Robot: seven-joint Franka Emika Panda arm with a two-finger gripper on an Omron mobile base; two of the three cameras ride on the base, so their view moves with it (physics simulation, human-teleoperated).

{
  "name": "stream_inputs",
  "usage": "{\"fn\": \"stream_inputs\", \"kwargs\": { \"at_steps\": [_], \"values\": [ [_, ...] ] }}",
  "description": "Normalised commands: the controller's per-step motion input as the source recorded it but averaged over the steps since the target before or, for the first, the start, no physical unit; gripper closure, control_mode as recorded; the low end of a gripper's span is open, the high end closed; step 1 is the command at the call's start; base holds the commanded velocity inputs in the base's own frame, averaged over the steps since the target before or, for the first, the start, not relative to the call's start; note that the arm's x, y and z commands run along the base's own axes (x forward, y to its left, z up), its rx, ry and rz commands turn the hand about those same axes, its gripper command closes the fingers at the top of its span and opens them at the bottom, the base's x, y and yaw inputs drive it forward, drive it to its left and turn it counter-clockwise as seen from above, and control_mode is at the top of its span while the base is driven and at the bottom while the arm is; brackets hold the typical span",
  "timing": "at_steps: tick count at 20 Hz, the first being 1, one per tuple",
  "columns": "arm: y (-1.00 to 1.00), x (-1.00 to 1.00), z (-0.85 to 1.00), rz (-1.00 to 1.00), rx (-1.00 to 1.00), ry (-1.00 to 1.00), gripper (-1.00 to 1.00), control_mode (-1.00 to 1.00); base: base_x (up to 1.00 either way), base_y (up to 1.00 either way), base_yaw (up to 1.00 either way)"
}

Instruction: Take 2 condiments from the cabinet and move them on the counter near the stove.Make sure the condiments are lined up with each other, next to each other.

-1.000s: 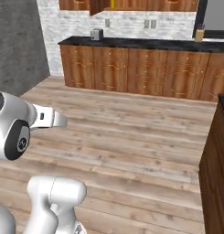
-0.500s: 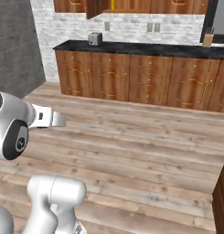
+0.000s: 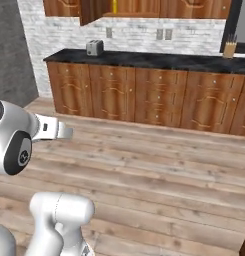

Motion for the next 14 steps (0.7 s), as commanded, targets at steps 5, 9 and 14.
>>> {"fn": "stream_inputs", "kwargs": {
  "at_steps": [5, 9, 14],
  "values": [
    [0.0, 0.0, 0.0, 0.0, 0.0, 0.0, -1.0, 1.0, 1.0, 0.16, 0.0],
    [0.0, 0.0, 0.0, 0.0, 0.0, 0.0, -1.0, 1.0, 1.0, 0.28, 0.04],
    [0.0, 0.0, 0.0, 0.0, 0.0, 0.0, -1.0, 1.0, 1.0, 0.3, 0.07]
  ]
}}
